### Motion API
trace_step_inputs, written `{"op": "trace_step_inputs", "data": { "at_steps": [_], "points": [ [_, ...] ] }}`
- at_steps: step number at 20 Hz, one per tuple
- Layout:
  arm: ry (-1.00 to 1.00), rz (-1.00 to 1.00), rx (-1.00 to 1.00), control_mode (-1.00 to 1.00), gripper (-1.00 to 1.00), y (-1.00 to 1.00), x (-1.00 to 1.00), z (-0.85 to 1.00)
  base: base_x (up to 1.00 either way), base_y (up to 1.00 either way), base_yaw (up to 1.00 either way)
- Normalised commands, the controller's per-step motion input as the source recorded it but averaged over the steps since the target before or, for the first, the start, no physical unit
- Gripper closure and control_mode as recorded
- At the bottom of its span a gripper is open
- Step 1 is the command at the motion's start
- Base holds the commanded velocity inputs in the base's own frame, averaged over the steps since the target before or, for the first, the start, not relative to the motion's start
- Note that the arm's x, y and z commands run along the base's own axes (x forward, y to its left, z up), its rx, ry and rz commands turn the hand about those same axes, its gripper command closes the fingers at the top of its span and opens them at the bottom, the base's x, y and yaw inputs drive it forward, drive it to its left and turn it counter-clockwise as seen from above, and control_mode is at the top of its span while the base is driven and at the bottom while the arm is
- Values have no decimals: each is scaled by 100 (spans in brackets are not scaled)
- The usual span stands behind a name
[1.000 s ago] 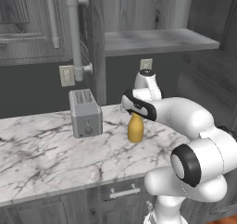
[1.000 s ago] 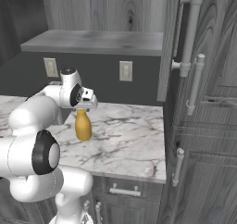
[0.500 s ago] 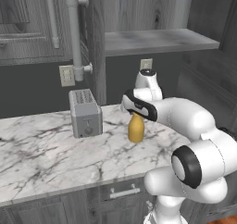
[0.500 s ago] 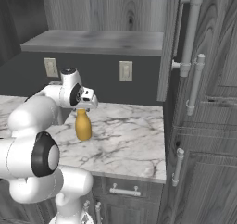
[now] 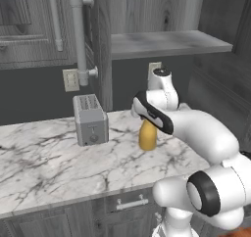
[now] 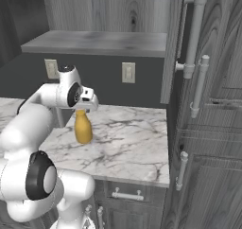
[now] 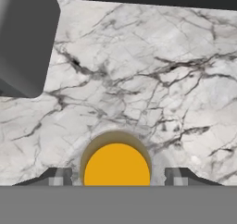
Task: There is a tray on the dining counter. Grab the cup, mug, and pitcher and place them on the tray. The pitcher may be placed next to the tray if it cannot fit the tray.
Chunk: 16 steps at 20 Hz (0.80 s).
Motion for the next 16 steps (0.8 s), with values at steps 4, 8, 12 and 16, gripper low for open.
{"op": "trace_step_inputs", "data": {
  "at_steps": [4, 8, 12, 16],
  "points": [
    [-1, 0, 0, -100, 100, -11, -48, 37, 0, 0, 0],
    [-6, 0, 0, -100, 100, -5, -47, 35, 0, 0, 0],
    [-10, 0, 0, -100, 100, 0, -53, 33, 0, 0, 0],
    [-9, 0, 0, -100, 100, -2, -48, 38, 0, 0, 0]
  ]
}}
